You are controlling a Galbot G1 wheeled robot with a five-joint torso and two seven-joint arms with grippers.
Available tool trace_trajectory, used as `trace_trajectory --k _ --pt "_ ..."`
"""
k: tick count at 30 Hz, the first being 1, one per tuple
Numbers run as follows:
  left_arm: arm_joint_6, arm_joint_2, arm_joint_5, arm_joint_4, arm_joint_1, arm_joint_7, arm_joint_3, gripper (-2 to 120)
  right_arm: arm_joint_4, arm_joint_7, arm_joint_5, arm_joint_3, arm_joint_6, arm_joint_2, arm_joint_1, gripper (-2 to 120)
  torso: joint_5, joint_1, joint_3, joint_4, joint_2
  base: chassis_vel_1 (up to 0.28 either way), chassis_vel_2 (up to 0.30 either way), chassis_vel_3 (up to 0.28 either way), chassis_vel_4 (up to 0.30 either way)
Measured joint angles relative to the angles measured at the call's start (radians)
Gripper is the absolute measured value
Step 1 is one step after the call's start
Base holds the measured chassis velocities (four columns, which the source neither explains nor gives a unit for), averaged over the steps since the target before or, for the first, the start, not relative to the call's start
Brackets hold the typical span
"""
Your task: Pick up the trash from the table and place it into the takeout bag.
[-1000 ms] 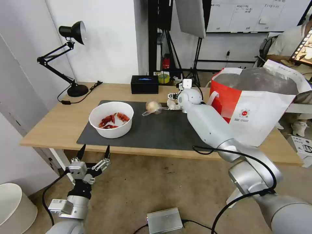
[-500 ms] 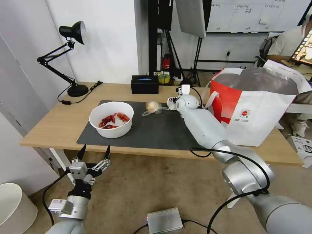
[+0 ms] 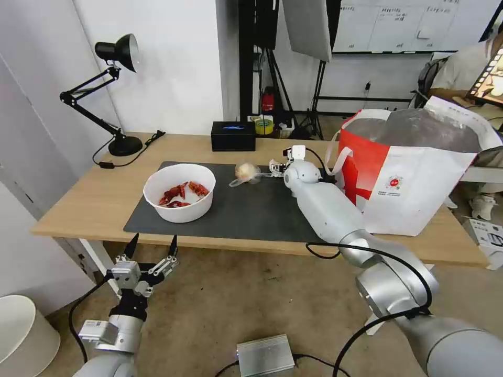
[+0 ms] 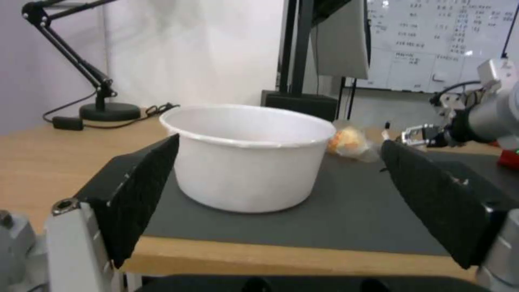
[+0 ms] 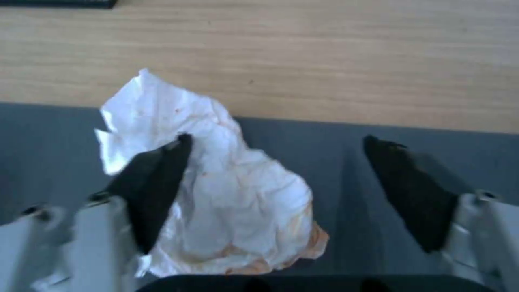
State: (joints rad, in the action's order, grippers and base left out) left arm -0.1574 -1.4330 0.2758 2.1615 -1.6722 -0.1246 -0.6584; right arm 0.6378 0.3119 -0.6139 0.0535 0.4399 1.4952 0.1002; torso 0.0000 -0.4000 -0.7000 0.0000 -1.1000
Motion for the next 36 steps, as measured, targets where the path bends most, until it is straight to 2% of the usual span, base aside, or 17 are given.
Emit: trace_trajectory --k 5,7,8,10,13,17,18,21,31,36 --pt "0.000 -0.001 -0.001 0.003 0.001 0.000 0.002 100 -0.014 -0.009 0.004 -0.012 -0.002 0.004 0.002 65 0.0000 0.000 0.000 0.0000 0.000 0.000 0.000 0.000 0.000" --pt "-0.001 -0.004 -0.002 0.002 0.000 0.000 0.002 100 -0.014 -0.019 0.001 -0.015 -0.002 0.004 0.006 54 0.0000 0.000 0.000 0.0000 0.000 0.000 0.000 0.000 0.000" --pt "-0.001 -0.004 -0.002 0.002 0.000 0.000 0.002 100 -0.014 -0.019 0.001 -0.015 -0.002 0.004 0.006 54 0.0000 0.000 0.000 0.0000 0.000 0.000 0.000 0.000 0.000" --pt "-0.002 -0.008 -0.004 0.002 -0.004 -0.001 0.002 100 -0.017 -0.025 0.000 -0.016 -0.007 0.005 0.008 44 0.0000 0.000 0.000 0.0002 0.000 0.000 0.000 0.000 0.000" --pt "-0.004 -0.010 -0.005 0.002 -0.006 -0.001 0.002 100 -0.017 -0.026 0.000 -0.016 -0.009 0.005 0.009 37 0.0000 0.000 0.000 0.0002 0.000 0.000 0.000 0.000 0.000" --pt "-0.006 -0.014 -0.007 0.004 -0.007 -0.002 0.002 100 -0.010 -0.025 -0.002 -0.016 -0.011 0.001 0.012 18 0.0000 0.000 0.000 0.0001 0.000 0.000 0.000 0.000 0.000" --pt "-0.006 -0.014 -0.007 0.004 -0.007 -0.002 0.002 100 -0.010 -0.025 -0.002 -0.016 -0.011 0.001 0.012 18 0.0000 0.000 0.000 0.0001 0.000 0.000 0.000 0.000 0.000" --pt "-0.006 -0.017 -0.008 0.008 -0.009 -0.002 0.002 100 -0.001 -0.022 -0.003 -0.016 -0.022 -0.003 0.017 3 0.0000 0.000 0.000 -0.0001 0.000 0.000 0.000 0.000 0.000" --pt "-0.008 -0.018 -0.009 0.012 -0.012 -0.002 0.001 100 0.060 -0.027 -0.003 0.006 -0.077 -0.021 0.031 0 0.0000 0.000 0.000 -0.0001 0.000 0.000 0.000 0.000 0.000" --pt "-0.008 -0.018 -0.010 0.015 -0.013 -0.002 0.002 100 0.131 -0.033 -0.006 0.032 -0.097 -0.040 0.049 0 0.0000 0.000 0.000 0.0000 0.000 0.000 0.000 0.000 0.000"
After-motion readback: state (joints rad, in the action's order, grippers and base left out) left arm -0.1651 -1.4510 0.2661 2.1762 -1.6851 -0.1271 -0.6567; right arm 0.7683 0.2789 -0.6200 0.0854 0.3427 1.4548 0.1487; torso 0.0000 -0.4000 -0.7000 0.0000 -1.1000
